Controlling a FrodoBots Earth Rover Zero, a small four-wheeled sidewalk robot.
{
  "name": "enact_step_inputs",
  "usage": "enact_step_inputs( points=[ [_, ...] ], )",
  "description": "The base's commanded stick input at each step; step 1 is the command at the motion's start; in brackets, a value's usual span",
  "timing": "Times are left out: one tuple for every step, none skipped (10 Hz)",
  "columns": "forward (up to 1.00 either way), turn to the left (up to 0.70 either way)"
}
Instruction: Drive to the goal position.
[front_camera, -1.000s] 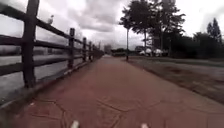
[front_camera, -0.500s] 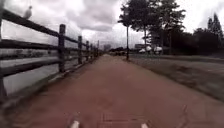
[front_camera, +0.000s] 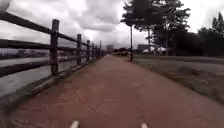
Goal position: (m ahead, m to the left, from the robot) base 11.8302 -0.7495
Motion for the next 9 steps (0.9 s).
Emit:
enact_step_inputs(
  points=[
    [1.00, 0.00],
    [1.00, 0.00],
    [1.00, 0.00],
    [1.00, 0.00],
    [1.00, 0.00],
    [1.00, 0.10],
    [1.00, 0.27],
    [1.00, 0.27],
    [1.00, 0.27]
  ],
)
